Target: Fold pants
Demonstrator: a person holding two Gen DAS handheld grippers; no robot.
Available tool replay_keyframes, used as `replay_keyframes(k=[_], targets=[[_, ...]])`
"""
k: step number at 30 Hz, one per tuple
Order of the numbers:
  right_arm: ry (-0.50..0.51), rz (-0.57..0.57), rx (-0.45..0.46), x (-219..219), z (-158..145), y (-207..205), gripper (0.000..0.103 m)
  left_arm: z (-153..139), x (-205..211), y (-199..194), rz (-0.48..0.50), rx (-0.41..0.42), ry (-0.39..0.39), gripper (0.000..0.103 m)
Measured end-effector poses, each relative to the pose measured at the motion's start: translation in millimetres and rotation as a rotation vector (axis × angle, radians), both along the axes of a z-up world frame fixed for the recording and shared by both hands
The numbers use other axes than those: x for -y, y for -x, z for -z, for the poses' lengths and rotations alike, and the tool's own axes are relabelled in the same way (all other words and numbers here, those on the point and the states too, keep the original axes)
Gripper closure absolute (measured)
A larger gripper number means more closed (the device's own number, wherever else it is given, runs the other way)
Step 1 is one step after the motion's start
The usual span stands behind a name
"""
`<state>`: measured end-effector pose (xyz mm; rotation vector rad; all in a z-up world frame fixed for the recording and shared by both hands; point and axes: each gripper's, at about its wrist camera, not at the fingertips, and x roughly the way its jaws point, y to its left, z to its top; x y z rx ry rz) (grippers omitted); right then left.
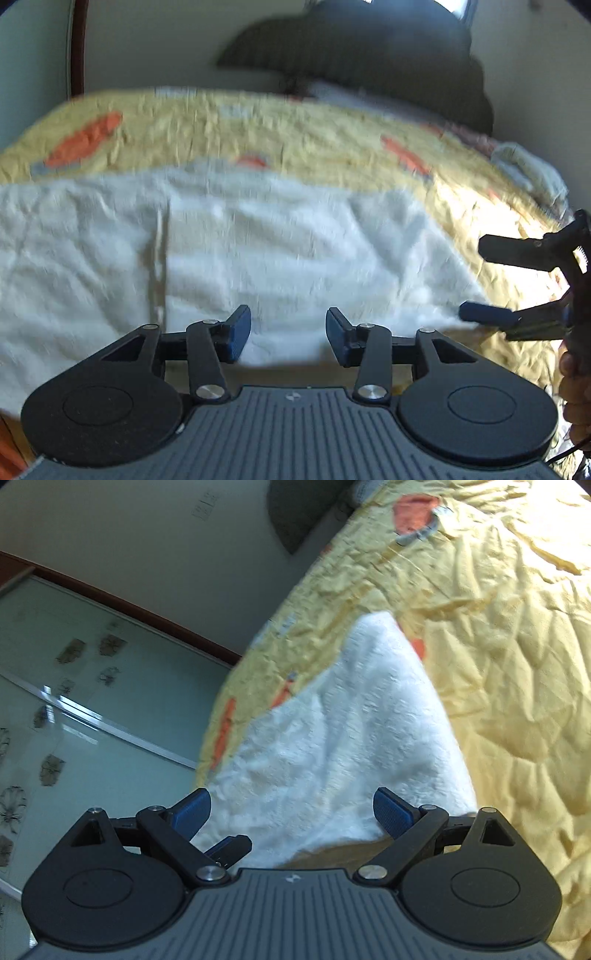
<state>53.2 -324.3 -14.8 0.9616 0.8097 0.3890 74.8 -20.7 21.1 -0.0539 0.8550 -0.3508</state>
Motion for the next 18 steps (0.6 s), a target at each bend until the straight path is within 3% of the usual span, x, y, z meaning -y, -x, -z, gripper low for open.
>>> replay_keyframes(k=[2,4,7,9,11,13,15,18], targets=[[-0.041,0.022,0.011,8,16,7,0.01,8,0,4,0.035,0.065,-0.017,0.053],[-0.088,0.03,0.016,13,22,10,0.01,7,-2,1,0.036,0.044,-0.012,0.054],[-0.073,0.017,-0.019,13,15,3,0.008,0,-13,-5,0.008,0.019,0.039,0.055],[-0.033,-0.01,0.0,11,-1,-3,0.008,-11,-28,-8,-0.044,0.046,0.101,0.052],[0.029,-0.032,0.079,8,-20,-7,0.008,-20,-51,-25,-0.144,0.053,0.176,0.045],[0.13,-0.056,0.125,2,-34,-16,0.008,-19,-75,-55,-0.249,-0.003,0.254,0.044],[0.24,-0.083,0.153,-8,-44,-27,0.008,-12,-90,-82,-0.317,-0.071,0.281,0.045],[0.348,-0.132,0.169,-24,-45,-44,0.008,-5,-100,-116,-0.32,-0.149,0.333,0.047]])
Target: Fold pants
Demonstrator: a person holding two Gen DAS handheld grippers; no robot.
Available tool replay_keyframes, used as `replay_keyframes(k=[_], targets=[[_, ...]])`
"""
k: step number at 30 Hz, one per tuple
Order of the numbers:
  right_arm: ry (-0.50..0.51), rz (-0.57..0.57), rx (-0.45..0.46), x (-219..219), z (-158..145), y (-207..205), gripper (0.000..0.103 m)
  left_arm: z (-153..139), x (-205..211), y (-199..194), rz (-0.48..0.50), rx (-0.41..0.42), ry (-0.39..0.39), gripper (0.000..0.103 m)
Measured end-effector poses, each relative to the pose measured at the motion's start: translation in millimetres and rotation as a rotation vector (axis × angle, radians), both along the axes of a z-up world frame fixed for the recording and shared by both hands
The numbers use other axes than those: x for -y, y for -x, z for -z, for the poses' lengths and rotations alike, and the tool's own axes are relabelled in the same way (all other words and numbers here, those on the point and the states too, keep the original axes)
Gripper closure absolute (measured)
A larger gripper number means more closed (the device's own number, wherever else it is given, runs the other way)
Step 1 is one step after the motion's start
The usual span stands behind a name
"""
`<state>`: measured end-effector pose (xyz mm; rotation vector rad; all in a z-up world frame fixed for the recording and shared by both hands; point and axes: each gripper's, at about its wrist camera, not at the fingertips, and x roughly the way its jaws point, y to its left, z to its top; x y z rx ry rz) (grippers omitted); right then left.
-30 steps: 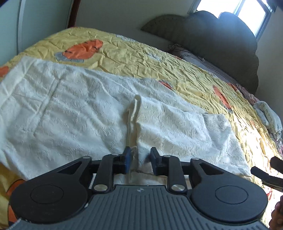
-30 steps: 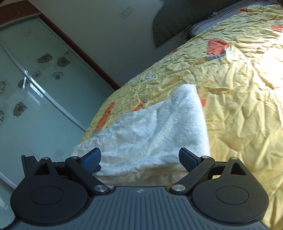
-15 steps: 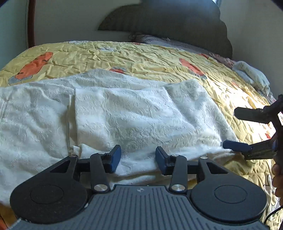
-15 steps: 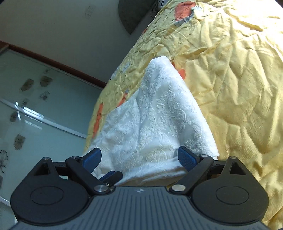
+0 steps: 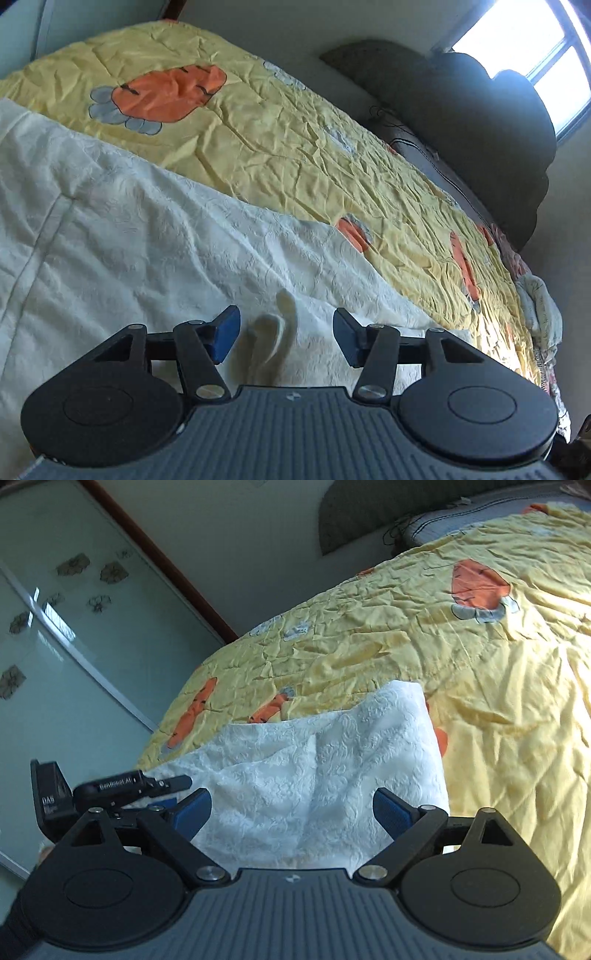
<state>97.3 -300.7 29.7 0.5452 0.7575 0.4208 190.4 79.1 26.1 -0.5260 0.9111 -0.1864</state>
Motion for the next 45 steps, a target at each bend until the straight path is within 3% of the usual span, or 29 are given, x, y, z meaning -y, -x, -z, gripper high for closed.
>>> replay_keyframes(k=[3,4,6,9,11,13,15,18,20,21,23,24,25,26,29,31,35,39,41,45], targets=[[0.086,-0.009,-0.011,-11,11,-12,0.008,6,4,-18,0.02,-0.029,-0.006,0.062],[0.108,-0.007,-0.023,-13,18,-15,0.008,4,8,-20,0.037,-0.021,-0.042,0.085],[0.119,-0.004,-0.053,-16,33,-20,0.008,-2,17,-18,0.064,0.024,-0.113,0.087],[0.147,-0.019,0.014,-20,39,-11,0.007,-21,36,-1,0.121,0.172,-0.286,0.092],[0.171,-0.03,0.044,-22,41,-7,0.007,-29,46,11,0.168,0.247,-0.359,0.094],[0.182,-0.032,0.067,-24,43,-4,0.006,-16,51,12,0.19,0.22,-0.418,0.095],[0.179,-0.027,0.075,-25,43,-3,0.006,5,46,7,0.17,0.169,-0.413,0.094],[0.199,-0.034,0.067,-28,41,-6,0.005,6,45,10,0.15,0.195,-0.412,0.094],[0.205,-0.04,0.041,-29,33,-10,0.005,-4,48,18,0.142,0.239,-0.456,0.09],[0.18,-0.03,0.029,-26,27,-13,0.005,-12,49,24,0.13,0.269,-0.471,0.08],[0.085,-0.012,0.06,-17,15,-16,0.005,-30,48,37,0.106,0.329,-0.433,0.07],[0.024,-0.008,0.079,-11,9,-20,0.005,-38,50,43,0.109,0.358,-0.393,0.059],[-0.032,0.001,0.079,-7,5,-29,0.005,-42,54,47,0.129,0.374,-0.36,0.051],[-0.067,0.011,0.058,-5,4,-40,0.005,-42,62,48,0.164,0.374,-0.337,0.049],[-0.145,0.022,-0.038,-3,15,-77,0.005,-16,84,42,0.253,0.275,-0.33,0.051],[-0.175,0.06,-0.139,-1,36,-99,0.005,9,89,35,0.248,0.157,-0.343,0.07],[-0.252,0.071,-0.123,11,54,-101,0.005,20,89,46,0.24,0.227,-0.366,0.068],[-0.143,0.08,-0.128,-2,38,-93,0.004,14,74,47,0.2,0.203,-0.28,0.069],[-0.105,0.055,-0.079,-12,20,-77,0.004,-2,54,71,0.144,0.251,-0.24,0.065],[-0.006,-0.137,0.119,-58,-15,-27,0.004,-24,-11,139,-0.033,0.341,-0.137,0.03]])
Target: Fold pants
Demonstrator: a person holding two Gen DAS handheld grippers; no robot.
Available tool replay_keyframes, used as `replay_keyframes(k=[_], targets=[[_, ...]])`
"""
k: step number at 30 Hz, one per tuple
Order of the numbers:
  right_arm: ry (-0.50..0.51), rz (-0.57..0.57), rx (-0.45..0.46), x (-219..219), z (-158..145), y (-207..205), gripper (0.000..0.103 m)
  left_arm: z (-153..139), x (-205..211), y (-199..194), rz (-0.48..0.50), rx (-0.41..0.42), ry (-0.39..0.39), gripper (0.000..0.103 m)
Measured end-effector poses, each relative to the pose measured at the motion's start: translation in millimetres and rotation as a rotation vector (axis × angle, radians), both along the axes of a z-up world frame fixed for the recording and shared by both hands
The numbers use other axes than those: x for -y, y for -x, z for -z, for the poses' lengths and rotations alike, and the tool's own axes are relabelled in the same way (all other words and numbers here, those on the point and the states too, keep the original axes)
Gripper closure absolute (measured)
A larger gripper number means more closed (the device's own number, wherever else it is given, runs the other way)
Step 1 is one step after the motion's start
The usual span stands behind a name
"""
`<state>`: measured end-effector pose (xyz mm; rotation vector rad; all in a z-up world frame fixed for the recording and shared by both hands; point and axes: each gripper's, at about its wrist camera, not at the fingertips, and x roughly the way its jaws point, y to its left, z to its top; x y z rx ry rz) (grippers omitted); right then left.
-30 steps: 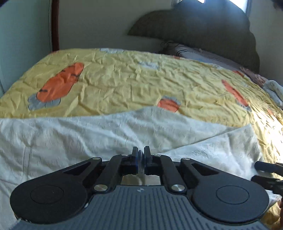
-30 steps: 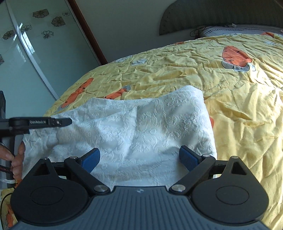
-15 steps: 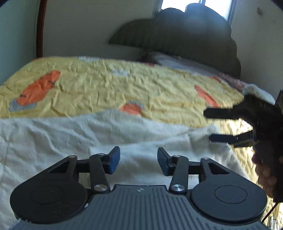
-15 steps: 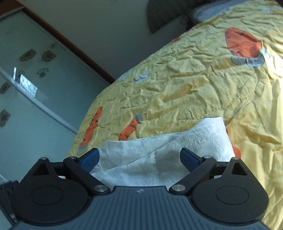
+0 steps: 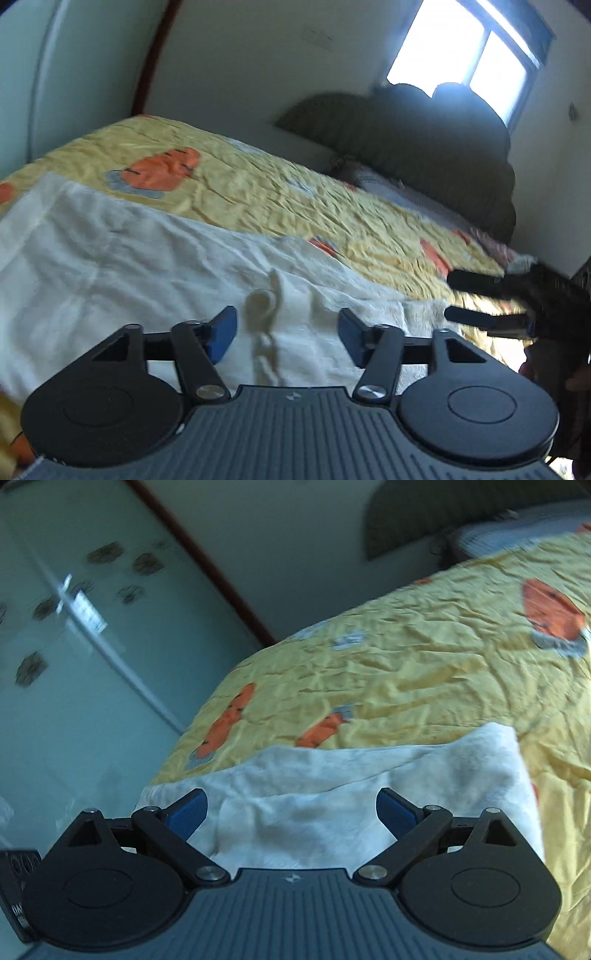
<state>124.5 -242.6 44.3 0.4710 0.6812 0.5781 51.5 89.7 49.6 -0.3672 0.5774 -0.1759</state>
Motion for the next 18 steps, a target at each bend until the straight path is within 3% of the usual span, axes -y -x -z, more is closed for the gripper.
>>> replay_keyframes(k=[3,6,9,12,14,18], targets=[[0.182,-0.178,0.127,-65,-9,32,0.004,-3,-56,44,-0.17,-0.023,0.111,0.03],[0.396,-0.363,0.306,-144,-6,67,0.004,-1,-112,77,-0.355,-0.097,0.224,0.03],[0.58,-0.516,0.452,-209,9,93,0.004,-4,-146,96,-0.457,-0.109,0.304,0.03],[0.746,-0.582,0.529,-253,32,104,0.004,-11,-161,103,-0.492,-0.087,0.316,0.028],[0.727,-0.563,0.553,-262,36,101,0.004,-12,-166,104,-0.488,-0.084,0.332,0.024],[0.685,-0.493,0.461,-278,35,70,0.004,-8,-168,99,-0.479,-0.105,0.365,0.02]])
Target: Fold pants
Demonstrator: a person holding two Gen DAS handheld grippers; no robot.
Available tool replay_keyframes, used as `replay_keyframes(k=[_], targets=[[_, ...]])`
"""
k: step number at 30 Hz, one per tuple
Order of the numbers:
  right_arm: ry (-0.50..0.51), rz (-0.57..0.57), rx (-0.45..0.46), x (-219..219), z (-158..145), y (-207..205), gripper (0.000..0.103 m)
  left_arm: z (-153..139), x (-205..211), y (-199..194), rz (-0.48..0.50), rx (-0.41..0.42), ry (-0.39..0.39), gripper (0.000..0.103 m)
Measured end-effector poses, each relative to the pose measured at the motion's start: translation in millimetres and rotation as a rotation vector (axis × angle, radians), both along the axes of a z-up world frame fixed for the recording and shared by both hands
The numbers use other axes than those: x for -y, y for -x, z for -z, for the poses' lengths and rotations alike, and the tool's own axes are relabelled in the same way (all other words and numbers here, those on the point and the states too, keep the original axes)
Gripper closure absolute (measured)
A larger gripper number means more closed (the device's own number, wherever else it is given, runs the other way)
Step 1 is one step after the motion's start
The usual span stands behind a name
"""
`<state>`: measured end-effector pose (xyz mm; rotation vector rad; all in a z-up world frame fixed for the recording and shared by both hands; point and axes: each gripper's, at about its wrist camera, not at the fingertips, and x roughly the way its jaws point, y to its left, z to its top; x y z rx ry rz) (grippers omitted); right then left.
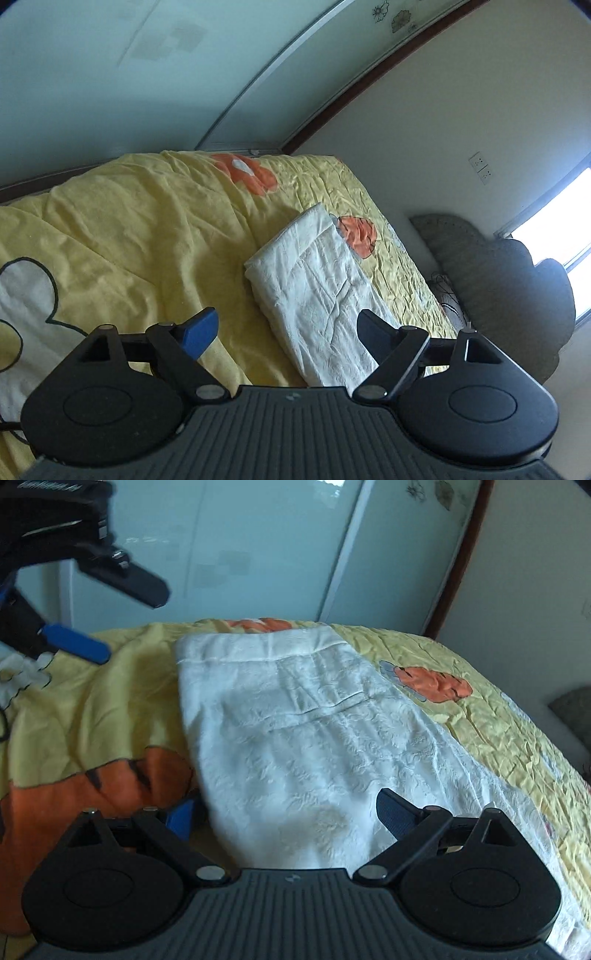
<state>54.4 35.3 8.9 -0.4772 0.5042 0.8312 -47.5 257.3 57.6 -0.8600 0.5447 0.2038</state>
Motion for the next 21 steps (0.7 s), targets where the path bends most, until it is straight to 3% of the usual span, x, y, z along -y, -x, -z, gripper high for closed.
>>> replay_keyframes(k=[6,7,10,14,16,21], targets=[[-0.102,0.083,-0.126,-15,1,-28,0.005,18,-1,-8,-0.007,-0.012,0.128,0.02],[-0.146,0.089,-0.169,-10,2,-32,0.011,19,-4,-9,-0.015,-0.01,0.161,0.02],[-0.314,0.1,-0.293,14,3,-44,0.015,24,-9,-17,-0.03,0.006,0.248,0.016],[-0.59,0.139,-0.496,52,14,-65,0.023,26,-3,-42,-0.021,0.007,0.288,0.015],[-0.628,0.129,-0.492,57,19,-63,0.023,26,3,-56,-0.018,-0.001,0.274,0.015],[-0.547,0.123,-0.399,45,15,-51,0.023,25,13,-89,-0.048,-0.027,0.175,0.014]])
